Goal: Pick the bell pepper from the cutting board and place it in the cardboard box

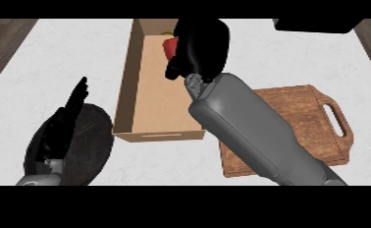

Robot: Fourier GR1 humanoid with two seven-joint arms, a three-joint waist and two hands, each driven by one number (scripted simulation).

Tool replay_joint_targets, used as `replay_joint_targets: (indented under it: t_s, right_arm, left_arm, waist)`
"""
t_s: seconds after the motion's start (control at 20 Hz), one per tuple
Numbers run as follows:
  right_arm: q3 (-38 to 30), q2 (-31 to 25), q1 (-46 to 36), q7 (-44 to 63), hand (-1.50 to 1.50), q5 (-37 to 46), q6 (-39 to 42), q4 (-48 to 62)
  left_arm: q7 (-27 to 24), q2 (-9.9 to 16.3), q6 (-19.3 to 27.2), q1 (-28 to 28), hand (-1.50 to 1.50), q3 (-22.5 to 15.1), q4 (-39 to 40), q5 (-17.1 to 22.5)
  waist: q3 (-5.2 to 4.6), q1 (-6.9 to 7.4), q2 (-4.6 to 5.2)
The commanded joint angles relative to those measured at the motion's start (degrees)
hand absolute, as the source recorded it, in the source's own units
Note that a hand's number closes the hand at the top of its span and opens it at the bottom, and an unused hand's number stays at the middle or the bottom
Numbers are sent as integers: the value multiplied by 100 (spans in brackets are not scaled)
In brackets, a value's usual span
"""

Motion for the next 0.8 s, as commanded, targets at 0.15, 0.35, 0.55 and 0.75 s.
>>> replay_joint_targets:
  t_s: [0.15,0.35,0.55,0.75]
  right_arm:
    - [-27,46,-545,523,150,-808,-994,1677]
    - [-327,46,-572,82,-150,-1060,-1834,2485]
    - [-171,46,-591,-471,-150,-1413,-2551,3004]
    - [-537,46,-803,-870,-150,-1469,-3509,3214]
  left_arm:
    - [-128,-308,280,-119,0,-232,220,-271]
    - [170,82,-78,-526,0,75,217,3]
    - [205,5,-36,-721,0,23,268,-37]
    - [-5,-109,6,-320,0,-52,257,-50]
  waist:
    - [-2,30,32]
    - [2,138,86]
    - [7,142,86]
    - [10,142,81]
